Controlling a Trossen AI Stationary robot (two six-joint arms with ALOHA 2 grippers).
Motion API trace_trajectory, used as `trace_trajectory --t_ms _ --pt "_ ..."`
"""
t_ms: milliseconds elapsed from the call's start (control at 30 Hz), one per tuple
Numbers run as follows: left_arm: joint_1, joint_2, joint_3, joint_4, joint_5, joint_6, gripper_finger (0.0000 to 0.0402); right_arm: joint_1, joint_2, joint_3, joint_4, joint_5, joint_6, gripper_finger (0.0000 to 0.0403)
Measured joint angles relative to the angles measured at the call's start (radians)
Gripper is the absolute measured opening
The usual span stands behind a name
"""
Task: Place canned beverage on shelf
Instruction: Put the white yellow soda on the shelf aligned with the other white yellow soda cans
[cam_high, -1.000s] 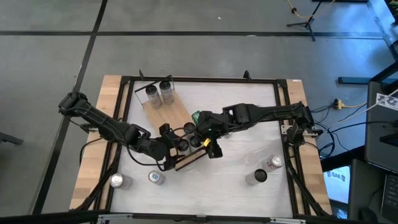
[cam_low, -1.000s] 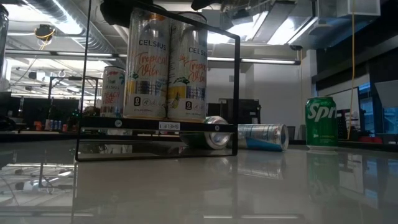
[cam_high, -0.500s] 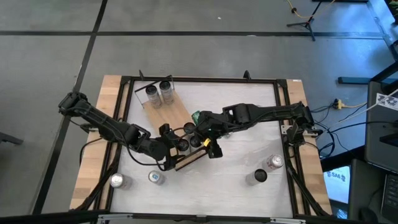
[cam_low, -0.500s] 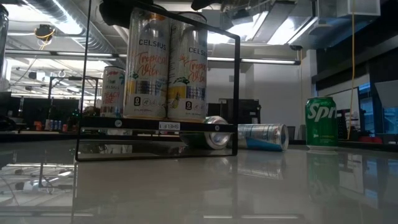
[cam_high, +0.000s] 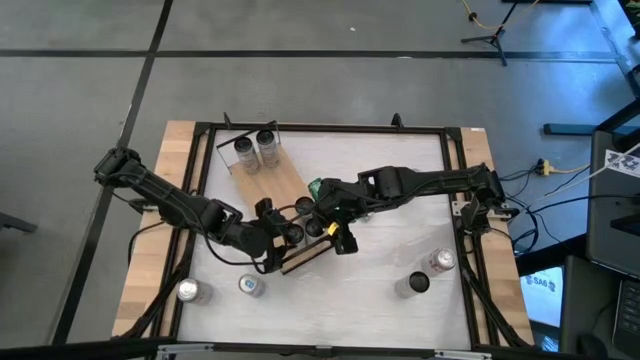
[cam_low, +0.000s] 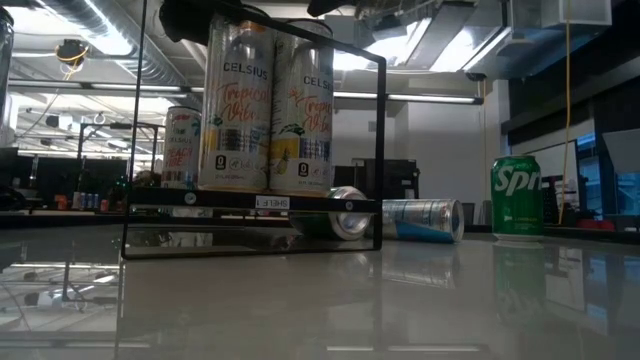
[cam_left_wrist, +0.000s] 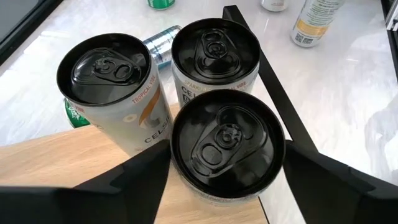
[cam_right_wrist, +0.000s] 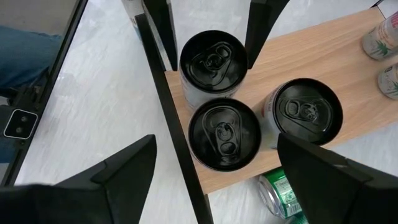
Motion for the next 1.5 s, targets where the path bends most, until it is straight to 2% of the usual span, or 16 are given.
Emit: trace_trajectory --t_ms 200,367,833,1133,1500 --pt "0.0 -0.001 0.0 0.001 0.005 0.0 0.0256 0.0 0.0 0.0 0.0 0.0 0.0 0.0331" --pt "0.0 -0.001 0.0 0.001 0.01 0.001 0.0249 0.0 0.0 0.0 0.0 0.0 0.0 0.0331" --pt "0.0 -0.005 0.0 0.005 0.086 0.13 0.0247 0.0 0.0 0.0 0.0 0.0 0.0 0.0331" --pt "0.0 -0.005 0.0 0.002 0.09 0.134 0.0265 0.0 0.0 0.0 -0.001 0.0 -0.001 0.0331" --pt "0.0 -0.005 0.0 0.0 0.091 0.134 0.0268 0.0 0.0 0.0 -0.001 0.0 -0.001 0.0331"
